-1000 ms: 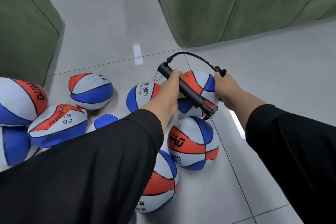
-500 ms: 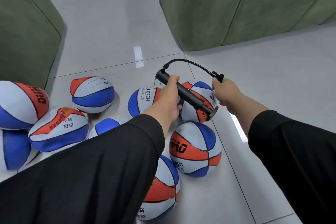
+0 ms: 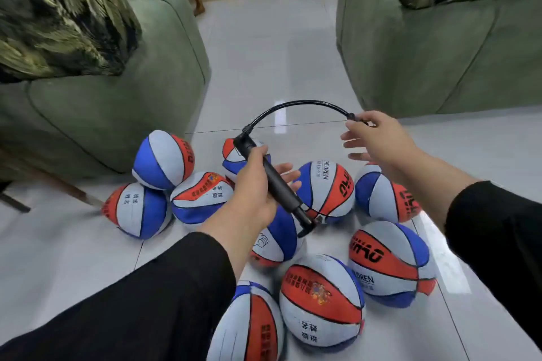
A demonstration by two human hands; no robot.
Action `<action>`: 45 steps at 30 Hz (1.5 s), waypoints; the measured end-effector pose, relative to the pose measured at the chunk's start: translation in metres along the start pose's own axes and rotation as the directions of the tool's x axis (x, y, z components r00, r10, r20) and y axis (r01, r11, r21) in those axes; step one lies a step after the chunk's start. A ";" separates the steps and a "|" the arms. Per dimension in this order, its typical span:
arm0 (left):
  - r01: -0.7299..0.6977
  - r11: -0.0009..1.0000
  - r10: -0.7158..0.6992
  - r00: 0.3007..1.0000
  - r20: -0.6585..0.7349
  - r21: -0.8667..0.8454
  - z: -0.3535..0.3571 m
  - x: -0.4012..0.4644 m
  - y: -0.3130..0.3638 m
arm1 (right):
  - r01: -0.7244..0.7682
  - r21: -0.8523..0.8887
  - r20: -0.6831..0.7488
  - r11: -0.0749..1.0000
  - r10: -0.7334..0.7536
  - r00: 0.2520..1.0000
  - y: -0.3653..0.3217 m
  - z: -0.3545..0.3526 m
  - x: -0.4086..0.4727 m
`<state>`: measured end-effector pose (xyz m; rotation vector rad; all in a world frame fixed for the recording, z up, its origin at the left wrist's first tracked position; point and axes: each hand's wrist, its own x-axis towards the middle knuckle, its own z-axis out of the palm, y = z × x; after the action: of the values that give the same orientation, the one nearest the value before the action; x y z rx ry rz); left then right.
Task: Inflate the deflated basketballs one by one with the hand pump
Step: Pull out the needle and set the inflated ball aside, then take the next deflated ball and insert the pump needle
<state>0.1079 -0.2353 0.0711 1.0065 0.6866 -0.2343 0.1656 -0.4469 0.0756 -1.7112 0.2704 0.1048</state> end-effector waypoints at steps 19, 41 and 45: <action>-0.176 0.835 0.087 0.978 -0.192 -0.521 -0.192 -0.058 0.084 | -0.043 0.100 -0.047 0.994 0.048 0.998 -0.043 0.292 -0.153; -0.323 0.636 0.353 0.929 0.108 0.701 -0.276 -0.005 0.067 | 0.296 -0.372 0.277 0.880 -0.199 0.940 0.017 0.314 -0.102; -0.328 0.756 0.364 0.930 0.053 0.566 -0.276 0.005 0.059 | 0.208 -0.386 0.282 0.899 -0.100 0.954 0.027 0.315 -0.091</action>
<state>0.0241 0.0277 0.0134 1.7057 0.4719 -0.0763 0.0974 -0.1294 0.0194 -2.1086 -0.0920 0.2793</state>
